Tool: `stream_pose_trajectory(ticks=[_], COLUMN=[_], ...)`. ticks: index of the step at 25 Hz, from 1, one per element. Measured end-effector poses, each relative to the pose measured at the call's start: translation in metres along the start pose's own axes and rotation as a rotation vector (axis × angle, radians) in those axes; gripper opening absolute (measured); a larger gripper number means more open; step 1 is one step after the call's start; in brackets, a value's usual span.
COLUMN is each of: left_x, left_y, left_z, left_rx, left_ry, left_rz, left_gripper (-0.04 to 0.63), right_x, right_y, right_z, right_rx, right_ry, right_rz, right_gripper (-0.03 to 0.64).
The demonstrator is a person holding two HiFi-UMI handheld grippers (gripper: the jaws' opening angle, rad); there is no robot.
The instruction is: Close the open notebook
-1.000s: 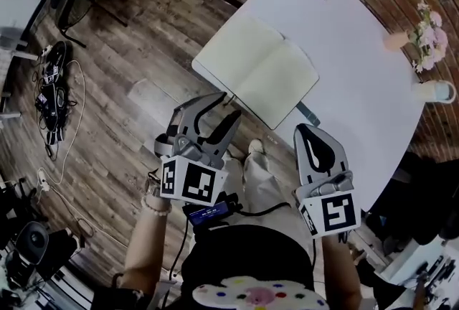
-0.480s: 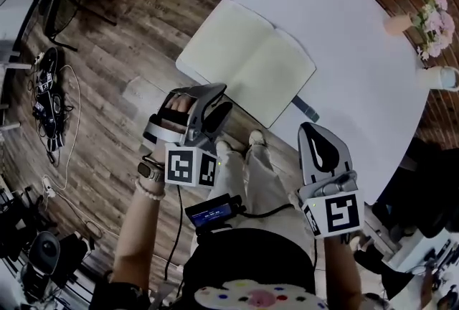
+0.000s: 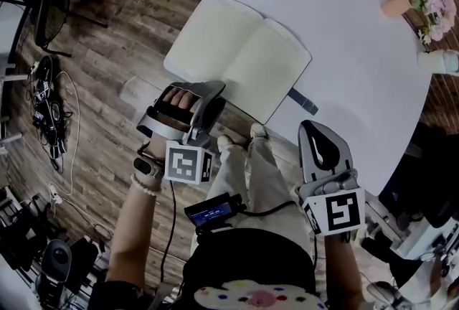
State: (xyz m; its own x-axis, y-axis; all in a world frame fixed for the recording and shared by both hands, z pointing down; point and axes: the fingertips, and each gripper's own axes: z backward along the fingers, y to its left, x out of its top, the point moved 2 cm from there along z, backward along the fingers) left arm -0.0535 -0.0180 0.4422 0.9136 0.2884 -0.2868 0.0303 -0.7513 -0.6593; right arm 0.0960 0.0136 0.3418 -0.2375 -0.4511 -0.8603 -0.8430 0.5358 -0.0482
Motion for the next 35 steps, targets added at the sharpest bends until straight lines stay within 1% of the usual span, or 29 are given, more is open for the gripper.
stream_pose_trajectory(ticks=[2, 9, 19, 24, 26, 28, 30, 33, 35], left_x=[0.0, 0.003, -0.002, -0.002, -0.001, 0.0, 0.001, 0.0, 0.0], left_y=[-0.003, -0.007, -0.018, -0.017, -0.017, -0.015, -0.014, -0.017, -0.021], left_z=[-0.003, -0.012, -0.011, -0.013, -0.012, -0.011, -0.012, -0.013, -0.013], left_rx=[-0.016, -0.044, -0.123, -0.121, -0.104, -0.079, -0.079, -0.104, -0.111], left_ry=[-0.001, 0.0, 0.034, 0.052, 0.049, 0.056, 0.066, 0.064, 0.065], left_rz=[-0.031, -0.125, -0.222, -0.232, -0.238, -0.258, -0.275, -0.277, -0.294], left_gripper=[0.213, 0.213, 0.215, 0.216, 0.218, 0.218, 0.218, 0.21, 0.151], right_x=[0.0, -0.005, -0.005, -0.007, -0.008, -0.008, -0.008, -0.009, -0.009], right_y=[-0.001, -0.008, -0.012, -0.012, -0.012, -0.012, -0.013, -0.014, -0.014], right_z=[-0.001, -0.001, -0.001, -0.002, -0.001, -0.001, -0.001, -0.002, -0.002], right_rx=[-0.008, -0.013, -0.012, -0.003, -0.002, -0.002, -0.004, -0.005, -0.006], right_ry=[-0.004, 0.01, 0.006, 0.008, 0.01, 0.008, 0.008, 0.013, 0.013], right_rz=[-0.015, -0.001, -0.012, -0.01, -0.008, -0.008, -0.01, -0.013, -0.015], right_gripper=[0.037, 0.037, 0.037, 0.037, 0.037, 0.037, 0.037, 0.037, 0.037])
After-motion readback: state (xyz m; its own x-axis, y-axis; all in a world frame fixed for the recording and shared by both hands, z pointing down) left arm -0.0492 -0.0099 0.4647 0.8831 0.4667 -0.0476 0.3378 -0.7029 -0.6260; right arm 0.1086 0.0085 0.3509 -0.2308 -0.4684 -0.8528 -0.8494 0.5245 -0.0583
